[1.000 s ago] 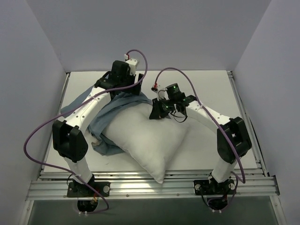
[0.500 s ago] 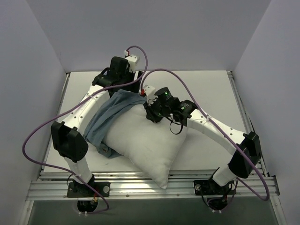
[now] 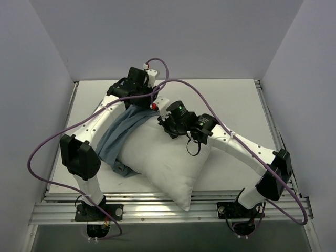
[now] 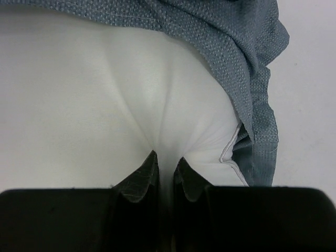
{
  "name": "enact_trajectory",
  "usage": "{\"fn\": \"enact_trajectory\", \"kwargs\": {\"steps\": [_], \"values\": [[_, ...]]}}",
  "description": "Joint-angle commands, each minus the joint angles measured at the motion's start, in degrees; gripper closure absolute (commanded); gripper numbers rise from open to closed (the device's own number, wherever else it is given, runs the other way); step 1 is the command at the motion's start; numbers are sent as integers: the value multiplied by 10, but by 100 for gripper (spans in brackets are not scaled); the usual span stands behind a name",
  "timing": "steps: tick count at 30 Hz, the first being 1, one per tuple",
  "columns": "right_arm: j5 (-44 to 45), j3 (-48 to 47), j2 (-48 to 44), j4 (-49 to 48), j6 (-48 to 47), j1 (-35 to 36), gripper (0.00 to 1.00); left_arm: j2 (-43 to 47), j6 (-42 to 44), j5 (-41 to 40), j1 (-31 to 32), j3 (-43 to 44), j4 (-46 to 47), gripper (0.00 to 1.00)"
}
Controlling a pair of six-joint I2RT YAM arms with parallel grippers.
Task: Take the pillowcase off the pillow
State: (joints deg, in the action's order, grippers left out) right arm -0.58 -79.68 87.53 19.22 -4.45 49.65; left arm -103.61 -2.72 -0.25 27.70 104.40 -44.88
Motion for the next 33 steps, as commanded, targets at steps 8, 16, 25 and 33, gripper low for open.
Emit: {"fn": "enact_trajectory", "kwargs": {"steps": [8,16,25,33], "values": [[100,-37,-67,14,-1,43,100,-8,8,-73,0,14,2,98],[109,-41,-195,98,44,83,100,8,-22,-191,-115,32,49,98],[195,-47,-312,169,92,83,100,-39,-4,-247,-161,80,46,98],[264,-62,-345,177,121,83,100,-106,2,-277,-182,136,34,98]]}}
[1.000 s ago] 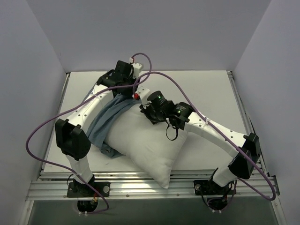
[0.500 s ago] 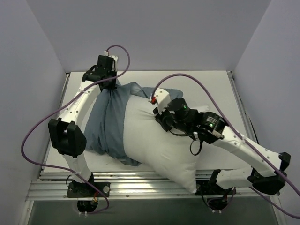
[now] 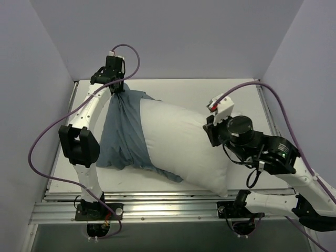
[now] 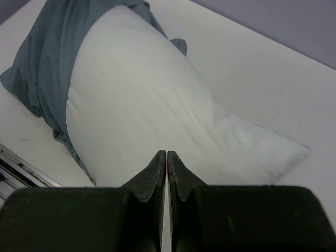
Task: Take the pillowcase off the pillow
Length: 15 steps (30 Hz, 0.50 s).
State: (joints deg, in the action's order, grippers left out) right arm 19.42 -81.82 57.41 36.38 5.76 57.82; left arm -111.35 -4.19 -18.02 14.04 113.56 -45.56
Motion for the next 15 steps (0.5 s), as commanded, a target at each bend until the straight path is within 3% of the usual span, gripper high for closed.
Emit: {"fn": "enact_trajectory", "kwargs": {"steps": [1,5,7,9,11,12,13,15], "values": [[59,-38,-41,-2,19,1,100,-35,3,-88,-45,57,35,98],[-1,2,3,-39,17,0,100,-4,-23,22,-15,35,68,94],[-18,44,23,-82,20,-1,100,16,-20,46,17,2,106,77],[-51,70,52,-130,22,-11,100,41,-21,61,34,-38,146,51],[-72,99,89,-155,16,-17,97,77,-37,63,48,-62,169,44],[-75,107,101,-172,9,-17,89,93,-45,71,50,-95,177,33],[-74,114,114,-177,1,-16,69,112,-63,75,52,-112,185,25],[-63,126,147,-187,-27,-16,50,172,-87,70,53,-149,194,14]]}}
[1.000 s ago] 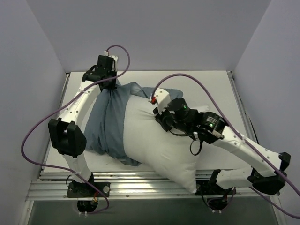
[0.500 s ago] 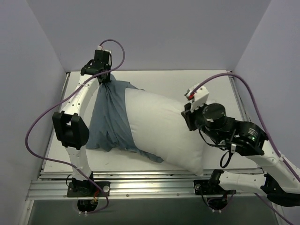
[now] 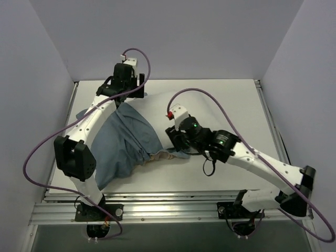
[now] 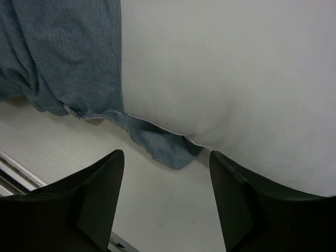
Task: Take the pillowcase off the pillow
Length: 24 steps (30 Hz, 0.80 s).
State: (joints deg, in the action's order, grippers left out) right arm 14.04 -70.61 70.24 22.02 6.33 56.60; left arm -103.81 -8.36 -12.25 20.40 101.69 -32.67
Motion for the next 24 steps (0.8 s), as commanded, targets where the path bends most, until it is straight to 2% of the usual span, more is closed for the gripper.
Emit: {"fn": "enact_trajectory", "kwargs": {"steps": [1,3,4,7,8,13,15,18,19,21,24], "values": [[12,19,25,-51,-36,-3,36,119,-73,7,-9,-68,62,8],[27,35,43,-75,-41,-14,27,188,-103,-13,2,-111,45,6],[20,39,53,-81,-42,-24,24,212,-130,-33,9,-161,39,6],[1,46,68,-103,-19,-73,23,301,-177,-51,31,-246,27,6],[6,50,72,-109,-10,-98,23,338,-187,-52,35,-299,23,7],[3,53,89,-142,39,-183,16,400,-242,-74,36,-429,6,9],[-61,57,111,-160,52,-226,15,400,-242,-80,35,-461,20,9],[-111,62,164,-163,45,-236,14,356,-218,-90,26,-469,51,9],[-165,64,189,-160,42,-233,16,337,-212,-91,13,-462,53,8],[-205,76,202,-157,47,-220,18,280,-206,-74,-3,-426,55,7],[-209,104,187,-156,71,-161,18,211,-171,-45,-22,-387,88,7]]}}
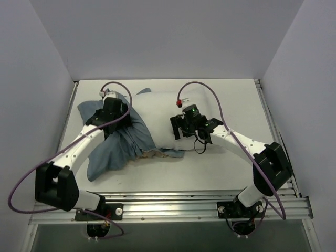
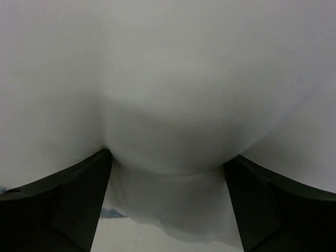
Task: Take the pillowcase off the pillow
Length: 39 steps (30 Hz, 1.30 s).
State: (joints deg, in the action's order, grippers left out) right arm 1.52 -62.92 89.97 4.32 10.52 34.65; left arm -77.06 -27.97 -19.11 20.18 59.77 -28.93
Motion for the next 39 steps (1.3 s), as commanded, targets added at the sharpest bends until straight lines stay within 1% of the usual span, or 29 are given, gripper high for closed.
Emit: {"fn": "enact_trajectory", "kwargs": {"steps": [1,2,5,8,9,11,14,15,17,18,19,21,22,23,24,25,26,28,29,33,35,36,39], "values": [[-80,33,-22,21,40,89,18,-73,41,42,-23,62,67,7],[-82,41,-30,20,51,102,19,-100,49,43,-24,75,73,7],[-63,46,-58,24,86,155,19,-136,77,68,-26,113,109,6],[-19,37,-75,41,93,188,20,-136,91,102,-25,140,132,5],[-3,20,-75,65,90,197,20,-132,99,109,-25,142,142,5],[33,0,-74,88,78,216,20,-109,124,107,-25,154,157,3],[122,-42,-60,128,56,266,18,-72,138,96,-33,186,122,3],[184,-53,-54,134,50,295,16,-61,137,96,-36,190,109,3],[246,-89,-28,158,38,319,13,-18,132,91,-41,192,74,3],[269,-104,-18,169,30,327,9,-1,130,78,-42,182,62,5],[306,-120,8,181,26,340,7,34,127,67,-46,173,42,6],[348,-170,36,218,14,352,1,71,121,45,-52,149,28,6],[383,-185,63,228,7,365,0,91,113,23,-57,118,18,6],[398,-213,78,242,2,371,0,129,107,10,-70,100,16,6],[411,-224,91,245,-5,376,0,145,102,1,-77,82,15,6],[420,-234,117,248,-18,377,0,163,93,-16,-85,45,13,6],[434,-243,130,250,-25,379,0,193,89,-22,-101,28,15,6],[455,-264,165,250,-45,379,0,225,80,-27,-117,-3,22,6],[472,-269,178,245,-54,379,0,232,78,-28,-124,-25,24,6],[512,-294,237,244,-85,370,0,242,79,-30,-141,-58,29,6],[508,-301,269,239,-85,358,0,236,78,-23,-142,-52,19,6],[492,-302,276,237,-85,347,0,234,77,-19,-142,-52,20,6],[495,-298,298,213,-99,339,0,235,78,-15,-143,-52,22,6]]}}
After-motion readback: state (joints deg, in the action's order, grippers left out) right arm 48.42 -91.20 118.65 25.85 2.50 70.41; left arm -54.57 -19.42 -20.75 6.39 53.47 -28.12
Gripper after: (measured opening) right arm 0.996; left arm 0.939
